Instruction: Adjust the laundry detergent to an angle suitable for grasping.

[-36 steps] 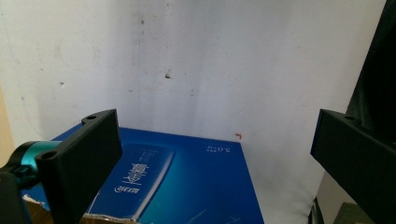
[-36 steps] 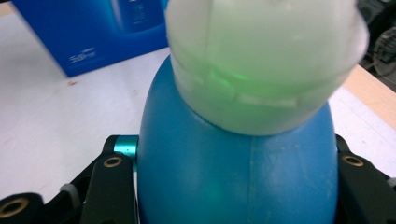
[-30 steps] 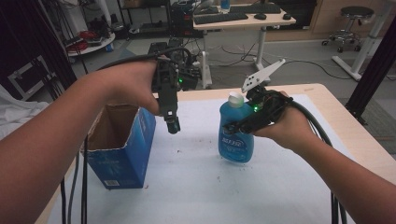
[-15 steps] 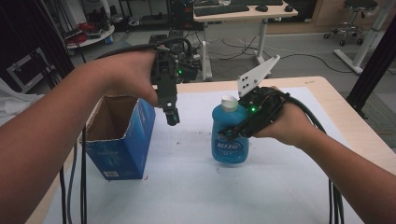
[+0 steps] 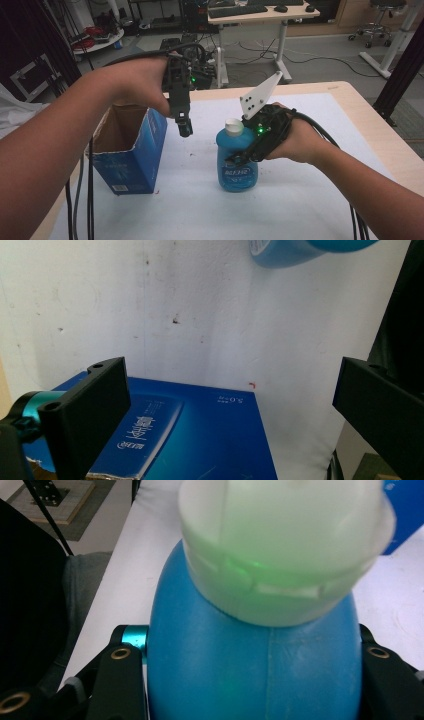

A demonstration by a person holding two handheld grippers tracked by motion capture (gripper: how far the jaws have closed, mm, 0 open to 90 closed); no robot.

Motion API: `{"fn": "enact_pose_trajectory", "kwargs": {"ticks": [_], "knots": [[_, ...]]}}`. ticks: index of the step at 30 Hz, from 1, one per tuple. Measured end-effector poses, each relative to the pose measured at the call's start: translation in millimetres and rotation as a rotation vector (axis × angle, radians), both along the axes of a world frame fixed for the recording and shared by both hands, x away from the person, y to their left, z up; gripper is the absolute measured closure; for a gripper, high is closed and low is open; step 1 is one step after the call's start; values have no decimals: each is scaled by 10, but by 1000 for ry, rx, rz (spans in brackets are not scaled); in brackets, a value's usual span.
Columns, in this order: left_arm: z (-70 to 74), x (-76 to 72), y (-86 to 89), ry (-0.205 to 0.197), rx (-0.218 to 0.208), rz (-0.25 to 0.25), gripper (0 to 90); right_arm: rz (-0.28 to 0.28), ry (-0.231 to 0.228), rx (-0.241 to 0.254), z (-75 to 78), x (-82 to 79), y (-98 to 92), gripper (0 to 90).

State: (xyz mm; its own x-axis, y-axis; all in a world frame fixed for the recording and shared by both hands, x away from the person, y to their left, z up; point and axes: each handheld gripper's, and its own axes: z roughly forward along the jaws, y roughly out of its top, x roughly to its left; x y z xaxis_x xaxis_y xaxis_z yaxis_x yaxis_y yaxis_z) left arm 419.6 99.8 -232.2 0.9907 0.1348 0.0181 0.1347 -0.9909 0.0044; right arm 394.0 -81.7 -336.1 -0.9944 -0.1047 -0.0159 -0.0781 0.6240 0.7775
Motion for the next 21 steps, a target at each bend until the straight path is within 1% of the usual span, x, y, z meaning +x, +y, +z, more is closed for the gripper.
{"fn": "enact_pose_trajectory", "kwargs": {"ticks": [2, 5, 12, 16, 21], "knots": [[4, -2, 4, -7, 1, 2, 18, 9, -1, 4, -11, -3, 30, 429], [6, -5, 9, -6, -1, 1, 18, 18, -1, 10, -36, -19, 75, 429], [-2, -12, 12, -5, 2, 2, 18, 32, 5, -7, -126, -47, 158, 429], [2, -8, 20, -6, 1, 2, 18, 36, 5, 7, -148, -46, 167, 428], [1, -3, 29, -7, -3, 3, 18, 29, 12, 10, -155, -47, 157, 423]]}}
